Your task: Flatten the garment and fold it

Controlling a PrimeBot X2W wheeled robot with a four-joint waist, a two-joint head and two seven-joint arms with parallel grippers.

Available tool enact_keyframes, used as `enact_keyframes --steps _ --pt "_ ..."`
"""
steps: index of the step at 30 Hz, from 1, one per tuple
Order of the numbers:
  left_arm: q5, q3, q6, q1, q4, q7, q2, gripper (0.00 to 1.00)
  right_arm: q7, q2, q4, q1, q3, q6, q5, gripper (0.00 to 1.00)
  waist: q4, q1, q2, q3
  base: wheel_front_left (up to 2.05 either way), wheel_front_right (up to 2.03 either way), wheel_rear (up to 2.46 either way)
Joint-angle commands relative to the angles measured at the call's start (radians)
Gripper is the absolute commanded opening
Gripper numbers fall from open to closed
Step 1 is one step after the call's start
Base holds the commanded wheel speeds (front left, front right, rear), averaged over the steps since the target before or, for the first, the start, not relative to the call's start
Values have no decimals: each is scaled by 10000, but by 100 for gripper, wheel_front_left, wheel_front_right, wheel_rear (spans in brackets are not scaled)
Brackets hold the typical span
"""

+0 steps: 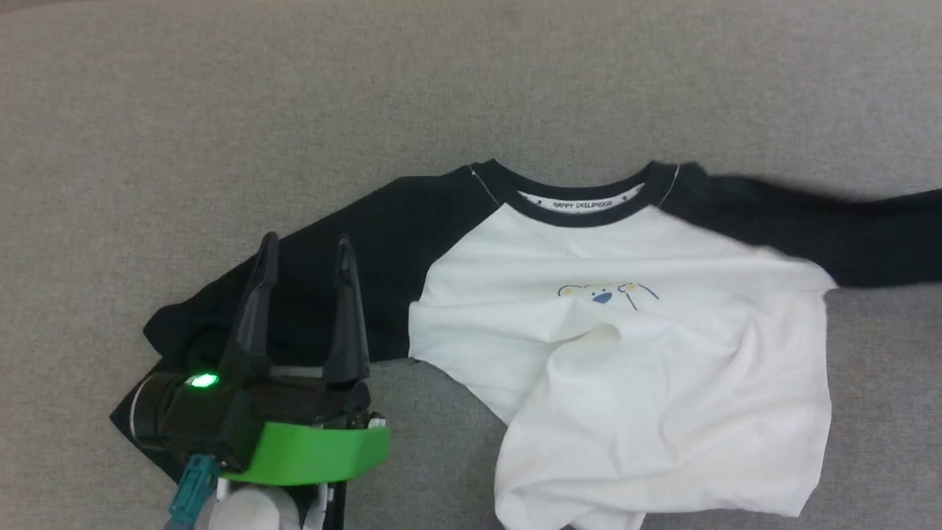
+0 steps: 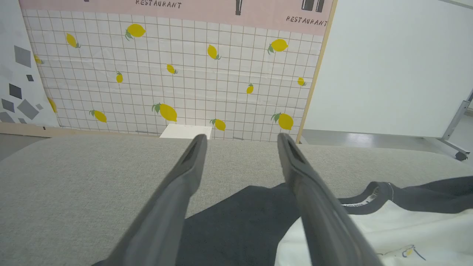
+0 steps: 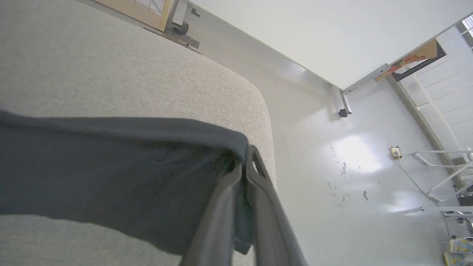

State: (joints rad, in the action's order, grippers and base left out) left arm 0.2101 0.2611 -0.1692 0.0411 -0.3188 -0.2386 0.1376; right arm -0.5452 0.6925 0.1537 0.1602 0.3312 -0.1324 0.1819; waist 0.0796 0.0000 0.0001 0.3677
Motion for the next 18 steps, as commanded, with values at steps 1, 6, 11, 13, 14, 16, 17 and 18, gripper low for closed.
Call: enact_keyframes --steps 1,6,11,13,14,16,17,18 --pt "-114 58 25 244 43 -16 -32 100 45 366 -443 362 -35 17 -201 0 198 0 -1 357 0 0 0" --pt "-189 149 2 432 77 3 -54 100 347 1286 -1987 1106 -324 17 -683 0 506 0 -1 752 0 0 0" --pt "-194 206 -57 565 169 -17 -104 100 1007 651 -3564 2148 -1056 17 -941 100 569 0 -1 881 0 0 0" --pt "-182 248 -38 617 234 -20 -115 100 1244 462 -3829 2360 -1209 17 -969 100 529 0 -1 787 0 0 0" --pt "-178 254 -37 639 268 -22 -114 100 1379 362 -3908 2474 -1282 17 -950 100 482 0 -1 700 0 0 0" --pt "-166 237 -32 661 337 -23 -74 100 1788 43 -3778 2787 -1231 17 -811 100 354 0 -1 436 0 0 0" --pt "-151 228 -29 655 358 -28 -62 100 1983 -130 -3596 2875 -1132 17 -740 100 306 0 -1 312 0 0 0" --pt "-135 217 -31 637 376 -31 -53 100 2165 -312 -3406 2924 -1033 17 -671 100 260 0 -1 197 0 0 0"
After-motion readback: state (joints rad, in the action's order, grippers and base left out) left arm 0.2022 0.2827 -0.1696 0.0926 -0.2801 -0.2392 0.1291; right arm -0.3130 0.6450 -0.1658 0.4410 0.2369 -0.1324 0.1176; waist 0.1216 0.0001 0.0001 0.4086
